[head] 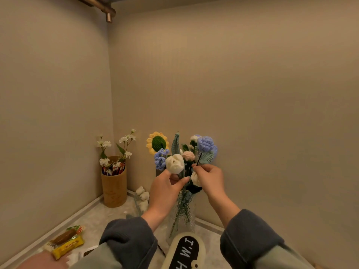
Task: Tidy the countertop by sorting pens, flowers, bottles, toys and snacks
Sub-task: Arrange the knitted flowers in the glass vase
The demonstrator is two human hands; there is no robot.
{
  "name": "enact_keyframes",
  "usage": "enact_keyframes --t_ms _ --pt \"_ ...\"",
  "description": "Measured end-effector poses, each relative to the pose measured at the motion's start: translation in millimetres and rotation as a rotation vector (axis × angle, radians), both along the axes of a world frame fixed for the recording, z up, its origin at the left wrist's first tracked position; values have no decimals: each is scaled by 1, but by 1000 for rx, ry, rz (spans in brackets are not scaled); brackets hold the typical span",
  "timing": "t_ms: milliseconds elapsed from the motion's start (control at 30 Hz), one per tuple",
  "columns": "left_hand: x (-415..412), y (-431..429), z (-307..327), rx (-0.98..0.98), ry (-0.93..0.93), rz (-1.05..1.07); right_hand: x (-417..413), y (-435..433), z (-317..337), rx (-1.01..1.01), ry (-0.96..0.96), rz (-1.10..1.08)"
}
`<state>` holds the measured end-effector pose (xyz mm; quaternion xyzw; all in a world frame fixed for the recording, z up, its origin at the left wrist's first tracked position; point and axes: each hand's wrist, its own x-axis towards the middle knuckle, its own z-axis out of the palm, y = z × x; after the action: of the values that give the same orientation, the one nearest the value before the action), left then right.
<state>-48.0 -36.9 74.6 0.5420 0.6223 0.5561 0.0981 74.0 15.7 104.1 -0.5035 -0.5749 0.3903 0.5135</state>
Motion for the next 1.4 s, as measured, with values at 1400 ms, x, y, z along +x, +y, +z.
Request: enact_keyframes --t_ms 1400 --pt "-180 -43 -83 -621 -539 -236 -147 -32 -117 -327 -813 380"
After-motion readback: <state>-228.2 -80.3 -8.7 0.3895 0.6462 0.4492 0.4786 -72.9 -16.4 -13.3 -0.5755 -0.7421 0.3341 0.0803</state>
